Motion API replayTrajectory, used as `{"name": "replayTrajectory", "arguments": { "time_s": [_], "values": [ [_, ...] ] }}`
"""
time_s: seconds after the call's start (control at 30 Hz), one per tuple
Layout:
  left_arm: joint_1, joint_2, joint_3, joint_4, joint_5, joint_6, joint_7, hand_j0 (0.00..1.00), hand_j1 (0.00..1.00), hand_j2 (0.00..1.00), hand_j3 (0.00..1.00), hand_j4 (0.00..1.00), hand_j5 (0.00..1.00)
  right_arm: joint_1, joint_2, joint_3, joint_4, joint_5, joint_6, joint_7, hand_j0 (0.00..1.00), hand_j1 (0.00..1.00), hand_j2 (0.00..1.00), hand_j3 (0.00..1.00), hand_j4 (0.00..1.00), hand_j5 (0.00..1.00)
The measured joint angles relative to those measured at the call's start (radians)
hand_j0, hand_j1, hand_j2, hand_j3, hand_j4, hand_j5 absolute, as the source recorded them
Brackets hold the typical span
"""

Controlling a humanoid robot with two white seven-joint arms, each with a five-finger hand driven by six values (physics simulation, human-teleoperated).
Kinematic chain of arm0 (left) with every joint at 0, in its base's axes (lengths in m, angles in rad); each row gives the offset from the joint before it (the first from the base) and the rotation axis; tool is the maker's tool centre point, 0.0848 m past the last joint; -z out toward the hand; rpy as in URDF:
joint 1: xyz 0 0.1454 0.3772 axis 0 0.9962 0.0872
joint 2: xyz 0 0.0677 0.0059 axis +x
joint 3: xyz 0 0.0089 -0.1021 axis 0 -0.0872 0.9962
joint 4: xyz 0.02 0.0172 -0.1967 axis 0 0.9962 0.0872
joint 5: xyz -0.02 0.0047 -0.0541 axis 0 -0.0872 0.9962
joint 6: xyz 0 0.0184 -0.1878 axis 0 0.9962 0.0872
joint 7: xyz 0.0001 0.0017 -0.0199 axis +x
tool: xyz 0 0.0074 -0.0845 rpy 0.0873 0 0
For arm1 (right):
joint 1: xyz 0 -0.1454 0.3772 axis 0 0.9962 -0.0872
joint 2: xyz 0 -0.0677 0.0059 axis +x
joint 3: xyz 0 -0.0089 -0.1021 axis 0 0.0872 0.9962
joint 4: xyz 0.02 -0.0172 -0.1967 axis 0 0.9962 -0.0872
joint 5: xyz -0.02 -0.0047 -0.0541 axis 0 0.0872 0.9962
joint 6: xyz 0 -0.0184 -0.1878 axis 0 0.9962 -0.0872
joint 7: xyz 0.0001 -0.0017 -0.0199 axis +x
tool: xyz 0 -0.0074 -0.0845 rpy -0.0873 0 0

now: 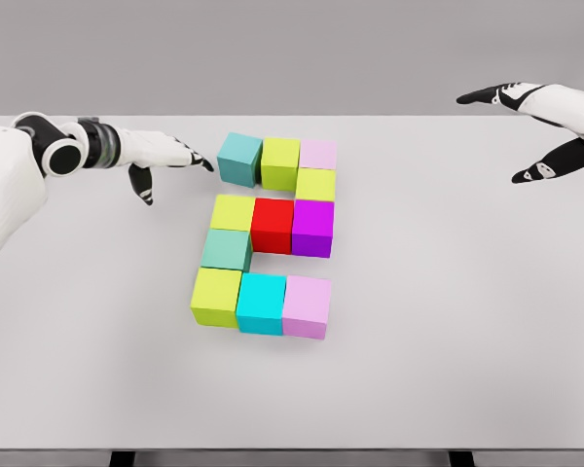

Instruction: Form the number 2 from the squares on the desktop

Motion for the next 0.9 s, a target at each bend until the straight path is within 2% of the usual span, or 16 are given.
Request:
{"name": "replayTrajectory", "arguments": {
  "time_s": [0.9],
  "values": [
    [0.003, 0.003, 0.0, -0.039, 0.003, -0.008, 0.0, 0.99, 0.99, 0.99, 0.99, 0.99, 0.99, 0.002, 0.0, 0.0, 0.002, 0.0, 0.0, 0.0, 1.0, 1.0, 1.0, 1.0, 1.0, 1.0]
  ]
}}
